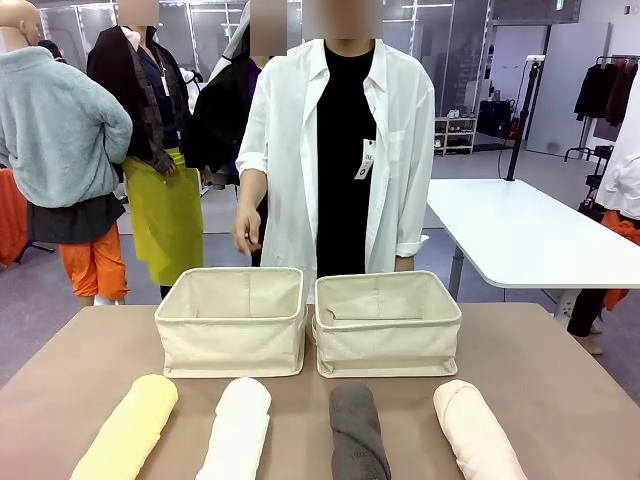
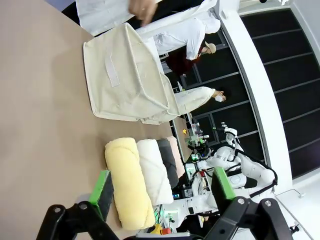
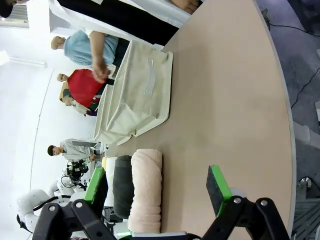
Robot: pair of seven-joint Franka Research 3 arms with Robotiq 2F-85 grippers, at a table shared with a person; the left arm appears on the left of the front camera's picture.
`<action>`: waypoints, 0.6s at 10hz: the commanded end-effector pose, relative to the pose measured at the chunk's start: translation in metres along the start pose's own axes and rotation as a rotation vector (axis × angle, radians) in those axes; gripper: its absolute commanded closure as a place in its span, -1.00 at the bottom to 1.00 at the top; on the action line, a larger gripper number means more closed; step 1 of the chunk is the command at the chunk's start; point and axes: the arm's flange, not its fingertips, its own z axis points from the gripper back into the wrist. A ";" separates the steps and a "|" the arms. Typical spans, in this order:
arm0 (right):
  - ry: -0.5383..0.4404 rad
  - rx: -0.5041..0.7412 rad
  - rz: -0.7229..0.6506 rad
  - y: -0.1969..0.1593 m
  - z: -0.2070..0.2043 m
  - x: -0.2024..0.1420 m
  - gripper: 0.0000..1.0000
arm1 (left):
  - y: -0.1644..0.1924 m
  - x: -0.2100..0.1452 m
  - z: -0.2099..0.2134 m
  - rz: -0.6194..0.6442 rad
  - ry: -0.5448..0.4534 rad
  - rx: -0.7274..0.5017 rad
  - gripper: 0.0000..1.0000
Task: Divide the towels into two baskets.
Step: Pick up one hotel-folded towel and place it in the Fabric basket indicated by the person.
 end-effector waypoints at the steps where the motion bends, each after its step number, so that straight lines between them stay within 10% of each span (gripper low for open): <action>1: -0.006 0.008 0.002 0.002 -0.001 -0.001 -1.00 | 0.000 -0.001 0.003 0.001 -0.007 0.001 -1.00; 6: -0.006 0.008 0.002 0.002 -0.001 -0.001 -1.00 | 0.000 -0.001 0.003 0.001 -0.007 0.001 -1.00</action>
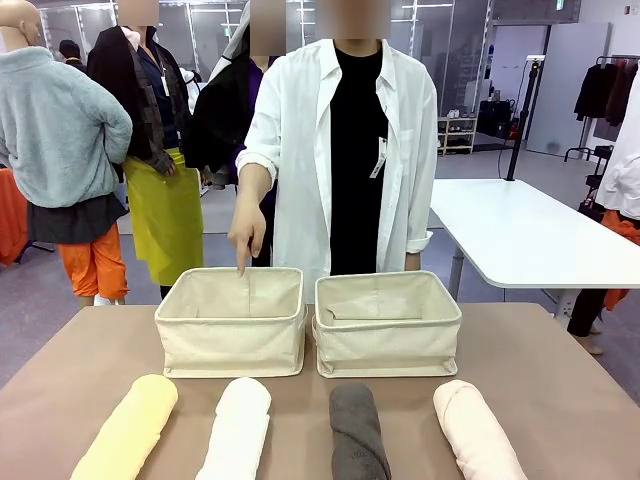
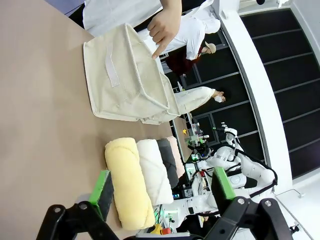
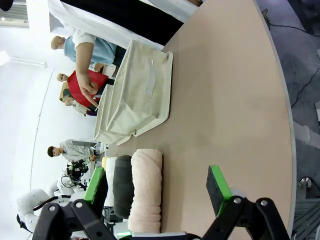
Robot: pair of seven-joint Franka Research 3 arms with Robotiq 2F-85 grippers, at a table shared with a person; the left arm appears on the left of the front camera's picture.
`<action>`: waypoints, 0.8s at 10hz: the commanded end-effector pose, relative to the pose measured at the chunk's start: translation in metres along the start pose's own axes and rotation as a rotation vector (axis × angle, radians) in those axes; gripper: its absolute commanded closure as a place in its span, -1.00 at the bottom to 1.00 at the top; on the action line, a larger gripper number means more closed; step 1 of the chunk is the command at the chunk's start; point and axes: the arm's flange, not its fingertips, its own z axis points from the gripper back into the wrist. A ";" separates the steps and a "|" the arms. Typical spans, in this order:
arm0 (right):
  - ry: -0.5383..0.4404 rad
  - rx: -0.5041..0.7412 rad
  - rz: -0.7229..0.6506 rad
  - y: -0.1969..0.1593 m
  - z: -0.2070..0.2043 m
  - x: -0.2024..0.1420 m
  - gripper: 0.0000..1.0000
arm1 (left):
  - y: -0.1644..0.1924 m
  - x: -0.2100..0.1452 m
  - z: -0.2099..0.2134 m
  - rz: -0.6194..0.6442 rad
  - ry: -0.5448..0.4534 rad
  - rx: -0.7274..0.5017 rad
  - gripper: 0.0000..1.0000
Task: Divide the towels into two baskets.
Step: Pick up one hotel-folded towel and place it in the Fabric basket indicated by the person.
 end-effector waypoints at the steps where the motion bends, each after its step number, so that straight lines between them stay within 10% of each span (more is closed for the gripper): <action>1: -0.007 0.008 0.002 0.002 0.000 -0.001 -1.00 | 0.000 -0.001 0.003 0.001 -0.007 0.001 -1.00; 5: -0.007 0.008 0.002 0.002 0.000 -0.001 -1.00 | 0.000 0.000 0.000 0.000 0.000 0.000 -1.00; 8: -0.007 0.008 0.002 0.002 0.000 -0.001 -1.00 | -0.069 0.008 -0.063 -0.174 0.255 0.197 -1.00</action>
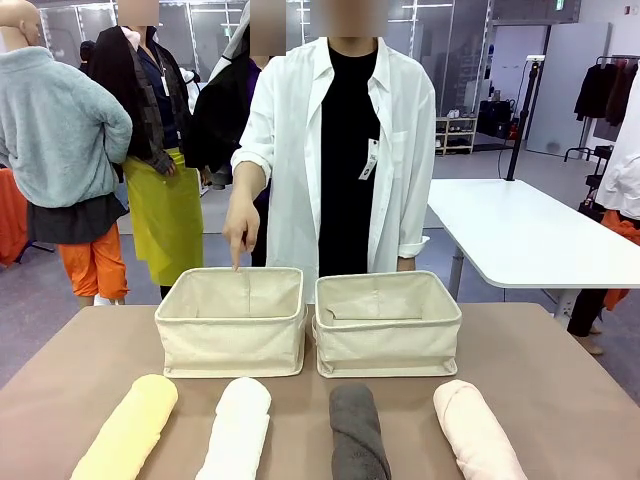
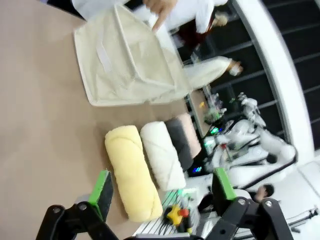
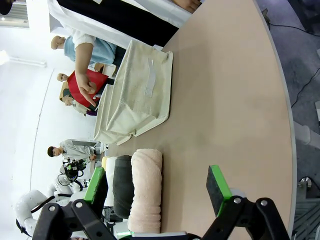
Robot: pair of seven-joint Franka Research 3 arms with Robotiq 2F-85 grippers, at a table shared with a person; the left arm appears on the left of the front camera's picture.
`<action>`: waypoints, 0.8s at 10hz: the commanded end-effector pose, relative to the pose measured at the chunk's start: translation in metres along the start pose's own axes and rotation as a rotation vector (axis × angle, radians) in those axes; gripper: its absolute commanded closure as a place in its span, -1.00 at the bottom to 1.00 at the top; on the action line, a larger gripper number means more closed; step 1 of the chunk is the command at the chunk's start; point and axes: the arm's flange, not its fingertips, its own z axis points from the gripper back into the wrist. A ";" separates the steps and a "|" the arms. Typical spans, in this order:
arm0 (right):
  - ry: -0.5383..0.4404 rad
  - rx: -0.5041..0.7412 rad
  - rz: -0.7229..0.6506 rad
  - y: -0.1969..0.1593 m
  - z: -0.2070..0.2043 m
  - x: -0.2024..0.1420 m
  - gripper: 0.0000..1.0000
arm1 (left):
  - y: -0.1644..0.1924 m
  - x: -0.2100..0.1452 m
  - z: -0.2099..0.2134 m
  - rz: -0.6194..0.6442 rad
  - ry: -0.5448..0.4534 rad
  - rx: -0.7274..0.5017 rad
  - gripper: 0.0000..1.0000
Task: Divide the towels into two baskets.
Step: Pick up one hotel-folded towel and place it in the Fabric basket indicated by the person.
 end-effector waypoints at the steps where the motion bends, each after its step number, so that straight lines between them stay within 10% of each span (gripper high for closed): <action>1: -0.009 0.008 0.002 0.002 0.000 -0.001 -1.00 | -0.050 0.007 -0.046 -0.073 0.164 0.165 -1.00; 8: -0.009 0.008 0.002 0.002 0.000 -0.001 -1.00 | -0.098 -0.043 -0.193 -0.265 0.546 0.722 -1.00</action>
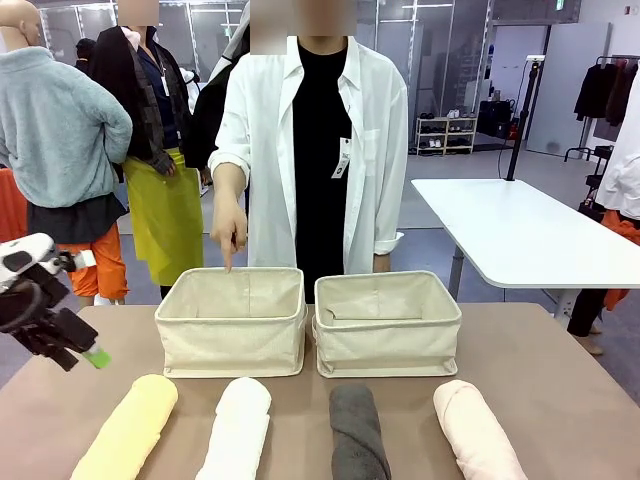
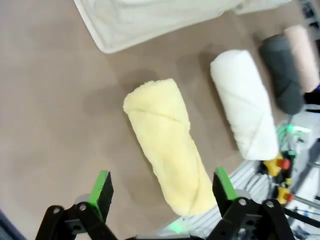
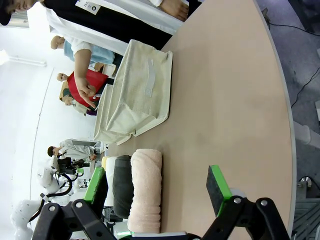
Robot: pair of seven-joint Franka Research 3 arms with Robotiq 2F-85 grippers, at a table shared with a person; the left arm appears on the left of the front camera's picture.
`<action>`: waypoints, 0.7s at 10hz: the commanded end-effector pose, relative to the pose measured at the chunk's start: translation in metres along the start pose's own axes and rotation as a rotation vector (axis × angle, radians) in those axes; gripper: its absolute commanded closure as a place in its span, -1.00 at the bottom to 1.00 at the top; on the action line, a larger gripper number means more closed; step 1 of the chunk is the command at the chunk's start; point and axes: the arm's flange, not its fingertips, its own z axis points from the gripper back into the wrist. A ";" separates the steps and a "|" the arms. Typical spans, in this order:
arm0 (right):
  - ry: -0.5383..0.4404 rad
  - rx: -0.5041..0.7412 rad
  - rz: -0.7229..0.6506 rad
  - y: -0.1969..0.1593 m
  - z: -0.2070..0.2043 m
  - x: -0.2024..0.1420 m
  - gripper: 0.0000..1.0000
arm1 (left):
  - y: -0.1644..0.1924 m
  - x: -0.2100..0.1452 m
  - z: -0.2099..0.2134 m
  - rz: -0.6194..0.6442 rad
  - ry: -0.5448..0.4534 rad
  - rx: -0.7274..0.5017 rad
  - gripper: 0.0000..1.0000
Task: Divide the towels into two baskets.
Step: Pick up one hotel-folded towel and place it in the Fabric basket indicated by the person.
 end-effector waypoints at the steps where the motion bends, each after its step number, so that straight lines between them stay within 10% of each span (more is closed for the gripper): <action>1: -0.010 0.009 0.003 0.003 0.001 -0.002 -1.00 | -0.017 -0.037 -0.030 0.033 0.058 0.072 -1.00; 7: -0.010 0.009 0.003 0.003 0.001 -0.002 -1.00 | -0.034 -0.052 -0.107 0.101 0.125 0.147 -1.00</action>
